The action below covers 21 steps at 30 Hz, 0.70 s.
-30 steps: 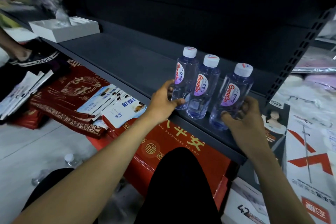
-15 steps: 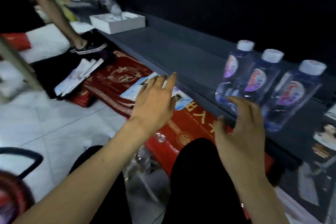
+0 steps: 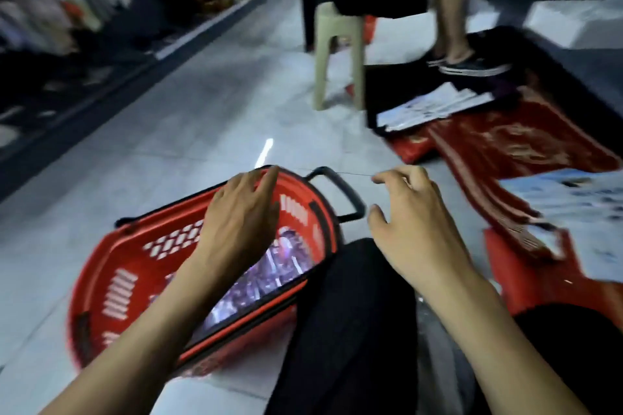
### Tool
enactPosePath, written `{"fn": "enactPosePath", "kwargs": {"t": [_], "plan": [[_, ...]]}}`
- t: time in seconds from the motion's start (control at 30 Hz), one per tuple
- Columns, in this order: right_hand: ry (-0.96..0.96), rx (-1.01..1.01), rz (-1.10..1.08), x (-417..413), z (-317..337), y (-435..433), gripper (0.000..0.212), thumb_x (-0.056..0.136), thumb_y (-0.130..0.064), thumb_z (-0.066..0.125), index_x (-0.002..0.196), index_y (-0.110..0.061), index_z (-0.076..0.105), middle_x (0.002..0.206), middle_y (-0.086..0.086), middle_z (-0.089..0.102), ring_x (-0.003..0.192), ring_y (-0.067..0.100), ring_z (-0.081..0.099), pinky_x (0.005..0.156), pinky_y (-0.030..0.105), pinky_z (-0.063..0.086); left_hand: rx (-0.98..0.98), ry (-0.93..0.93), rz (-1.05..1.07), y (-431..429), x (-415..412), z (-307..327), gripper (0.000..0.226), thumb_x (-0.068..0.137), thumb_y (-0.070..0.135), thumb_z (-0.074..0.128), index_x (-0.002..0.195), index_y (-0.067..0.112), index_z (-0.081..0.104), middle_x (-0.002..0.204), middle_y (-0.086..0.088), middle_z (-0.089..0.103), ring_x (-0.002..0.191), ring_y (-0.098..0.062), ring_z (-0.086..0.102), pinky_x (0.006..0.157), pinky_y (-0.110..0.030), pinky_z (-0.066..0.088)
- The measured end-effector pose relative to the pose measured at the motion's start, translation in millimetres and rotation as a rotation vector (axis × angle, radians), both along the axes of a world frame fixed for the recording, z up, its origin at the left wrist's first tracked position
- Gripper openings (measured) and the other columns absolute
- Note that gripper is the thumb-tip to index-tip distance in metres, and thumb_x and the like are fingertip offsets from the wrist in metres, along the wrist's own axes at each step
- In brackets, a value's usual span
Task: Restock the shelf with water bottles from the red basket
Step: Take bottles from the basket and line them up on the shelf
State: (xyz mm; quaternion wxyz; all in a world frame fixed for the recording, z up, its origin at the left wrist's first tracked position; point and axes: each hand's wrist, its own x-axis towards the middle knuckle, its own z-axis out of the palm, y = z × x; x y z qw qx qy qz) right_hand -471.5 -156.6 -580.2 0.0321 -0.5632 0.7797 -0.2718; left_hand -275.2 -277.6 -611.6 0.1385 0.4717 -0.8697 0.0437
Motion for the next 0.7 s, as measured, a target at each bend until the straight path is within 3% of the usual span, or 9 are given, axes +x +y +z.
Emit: {"fn": "enactPosePath", "kwargs": {"t": [0.17,0.33,0.43,0.5,0.57,0.63,0.7], "plan": [[0.016,0.085,0.292,88,-11,-86,0.033,0.091,-0.023,0.054,0.124,-0.016,0.054,0.127,0.006,0.047,0.118,0.025,0.049,0.094,0.038,0.048,0.226,-0.03,0.419,-9,121,-43,0.062,0.091,0.03,0.056,0.147,0.018,0.033,0.136,-0.015,0.052,0.12,-0.037,0.051,0.094,-0.047,0.047],[-0.115,0.333,0.477,176,-36,-160,0.041,0.088,-0.021,0.057,0.127,-0.01,0.053,0.125,0.015,0.05,0.113,0.035,0.054,0.094,0.04,0.049,0.508,0.146,0.627,-14,181,-83,0.056,0.093,0.026,0.056,0.144,0.012,0.038,0.135,-0.018,0.054,0.12,-0.035,0.052,0.098,-0.042,0.044],[-0.28,0.48,0.47,224,-65,-186,0.043,0.088,-0.018,0.057,0.129,-0.008,0.051,0.128,0.016,0.054,0.11,0.033,0.057,0.084,0.03,0.048,0.696,0.351,0.74,-22,197,-113,0.039,0.094,0.024,0.057,0.129,0.007,0.053,0.119,-0.019,0.065,0.101,-0.034,0.064,0.087,-0.04,0.052],[-0.404,0.597,0.413,242,-96,-189,0.045,0.088,-0.017,0.057,0.131,-0.006,0.048,0.128,0.014,0.057,0.102,0.03,0.059,0.069,0.023,0.043,0.807,0.439,0.823,-26,202,-134,0.025,0.092,0.022,0.058,0.111,0.006,0.061,0.107,-0.018,0.068,0.089,-0.03,0.063,0.08,-0.037,0.052],[-0.472,0.718,0.349,246,-130,-181,0.054,0.091,-0.017,0.059,0.139,-0.006,0.039,0.132,0.013,0.055,0.101,0.027,0.059,0.067,0.019,0.044,0.92,0.539,0.889,-30,200,-153,0.015,0.091,0.018,0.059,0.1,0.007,0.062,0.096,-0.015,0.067,0.079,-0.025,0.06,0.07,-0.035,0.051],[-0.5,0.823,0.287,242,-159,-172,0.066,0.093,-0.015,0.058,0.149,-0.007,0.024,0.138,0.013,0.05,0.102,0.023,0.06,0.058,0.017,0.041,1.016,0.708,0.946,-36,195,-172,0.018,0.091,0.014,0.059,0.108,0.009,0.059,0.091,-0.009,0.063,0.07,-0.018,0.056,0.055,-0.027,0.046],[-0.528,0.914,0.212,237,-180,-165,0.076,0.095,-0.014,0.055,0.154,-0.008,0.008,0.143,0.013,0.046,0.103,0.021,0.061,0.058,0.02,0.041,1.055,0.837,1.015,-42,194,-191,0.027,0.092,0.012,0.056,0.119,0.009,0.056,0.088,-0.007,0.061,0.064,-0.015,0.052,0.051,-0.022,0.04]]}}
